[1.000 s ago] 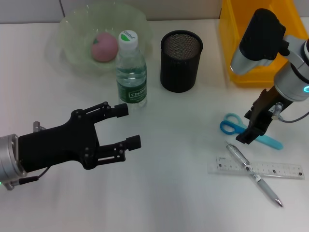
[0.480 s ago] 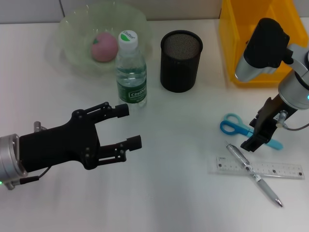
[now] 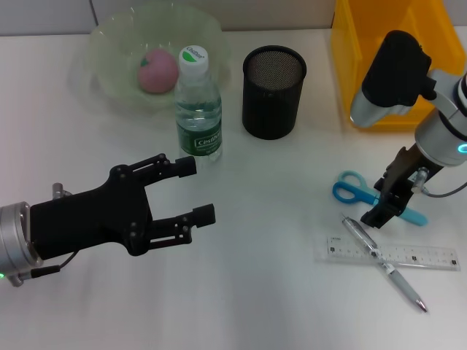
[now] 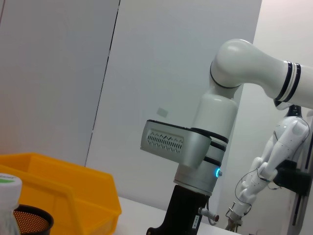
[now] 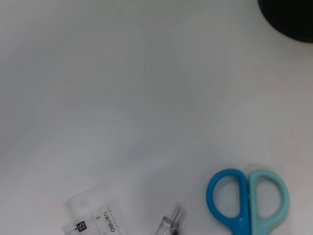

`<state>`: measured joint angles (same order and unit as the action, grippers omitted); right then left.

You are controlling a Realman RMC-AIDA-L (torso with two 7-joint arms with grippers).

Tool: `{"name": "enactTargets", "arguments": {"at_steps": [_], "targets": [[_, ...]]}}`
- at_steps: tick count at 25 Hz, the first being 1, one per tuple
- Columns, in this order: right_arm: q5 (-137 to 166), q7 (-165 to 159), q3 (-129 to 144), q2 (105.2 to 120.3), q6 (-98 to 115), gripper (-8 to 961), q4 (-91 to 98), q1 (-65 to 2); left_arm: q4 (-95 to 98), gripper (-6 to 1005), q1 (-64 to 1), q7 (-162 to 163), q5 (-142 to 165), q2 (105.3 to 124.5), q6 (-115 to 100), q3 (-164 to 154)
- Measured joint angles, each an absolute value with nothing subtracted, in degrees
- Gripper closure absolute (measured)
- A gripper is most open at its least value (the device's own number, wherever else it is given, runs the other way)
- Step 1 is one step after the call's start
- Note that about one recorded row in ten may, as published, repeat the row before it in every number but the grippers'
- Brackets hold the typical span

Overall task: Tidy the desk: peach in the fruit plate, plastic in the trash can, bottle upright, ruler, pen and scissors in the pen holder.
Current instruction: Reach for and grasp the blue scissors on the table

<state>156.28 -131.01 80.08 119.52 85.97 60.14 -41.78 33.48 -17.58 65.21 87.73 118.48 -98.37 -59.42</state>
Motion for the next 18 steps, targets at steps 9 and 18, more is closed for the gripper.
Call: {"name": "enactTargets", "arguments": {"at_steps": [9, 18], "targets": [[156.92, -131.64, 81.09, 119.46, 85.6, 264, 60.02, -42.07, 33.48, 187, -17.6, 65.21, 87.71, 118.48, -98.44, -59.23], [157.74, -131.83, 81.12, 119.44, 85.6, 264, 60.37, -42.05, 33.49, 187, -17.7, 65.21, 87.6, 118.47, -98.42, -59.15]]}}
